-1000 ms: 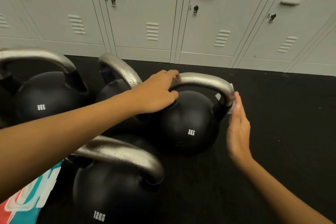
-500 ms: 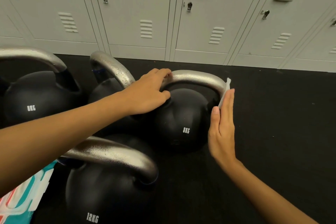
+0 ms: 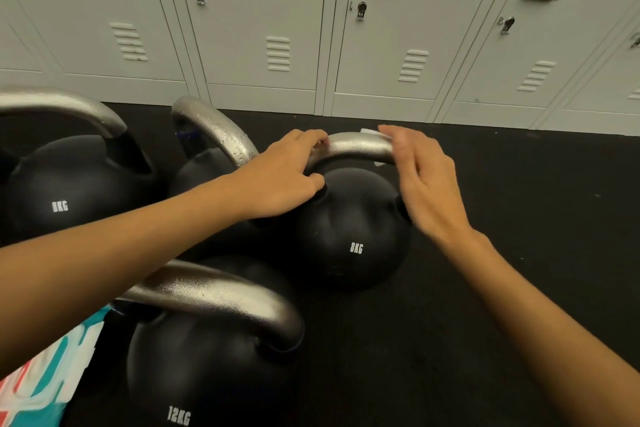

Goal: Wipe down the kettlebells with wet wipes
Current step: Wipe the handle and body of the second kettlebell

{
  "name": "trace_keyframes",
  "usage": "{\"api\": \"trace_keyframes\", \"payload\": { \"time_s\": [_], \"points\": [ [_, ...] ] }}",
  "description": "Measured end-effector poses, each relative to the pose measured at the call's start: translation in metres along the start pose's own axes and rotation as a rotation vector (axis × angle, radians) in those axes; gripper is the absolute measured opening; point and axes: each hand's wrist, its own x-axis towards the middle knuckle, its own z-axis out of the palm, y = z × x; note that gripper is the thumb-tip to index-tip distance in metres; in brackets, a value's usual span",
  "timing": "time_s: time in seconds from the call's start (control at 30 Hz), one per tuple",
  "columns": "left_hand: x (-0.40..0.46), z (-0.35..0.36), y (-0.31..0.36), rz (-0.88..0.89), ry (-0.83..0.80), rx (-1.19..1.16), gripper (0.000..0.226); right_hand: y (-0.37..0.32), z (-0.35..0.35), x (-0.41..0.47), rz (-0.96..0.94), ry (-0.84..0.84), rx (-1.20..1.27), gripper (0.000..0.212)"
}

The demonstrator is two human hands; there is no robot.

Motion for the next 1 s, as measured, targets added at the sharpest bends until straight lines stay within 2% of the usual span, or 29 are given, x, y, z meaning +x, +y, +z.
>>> {"api": "trace_keyframes", "payload": {
  "time_s": [0.1,0.2,0.4,0.7,0.77,0.87,1.0],
  "points": [
    [0.000,0.000,-0.001,0.004,-0.006,0.001,0.064,0.023,0.004,-0.013,-0.283,0.030,-0.157,0.037],
    [-0.001,0.000,-0.003,0.009,-0.007,-0.002,0.064,0.052,-0.001,-0.029,-0.440,0.111,-0.251,0.040],
    [0.000,0.001,-0.002,0.013,-0.008,-0.002,0.065,0.080,-0.025,-0.044,-0.532,0.143,-0.378,0.039],
    [0.000,0.002,-0.003,0.021,0.003,0.025,0.064,0.054,-0.001,-0.010,-0.638,0.183,-0.408,0.030],
    [0.000,0.002,-0.003,0.023,0.002,0.024,0.064,0.051,0.000,-0.007,-0.622,0.162,-0.389,0.030],
    [0.001,0.002,-0.003,0.021,-0.001,0.025,0.062,0.051,-0.004,-0.012,-0.499,0.193,-0.259,0.031],
    [0.001,0.002,-0.002,0.016,0.004,0.036,0.060,0.056,-0.015,-0.029,-0.170,0.161,0.041,0.037]
  ]
}}
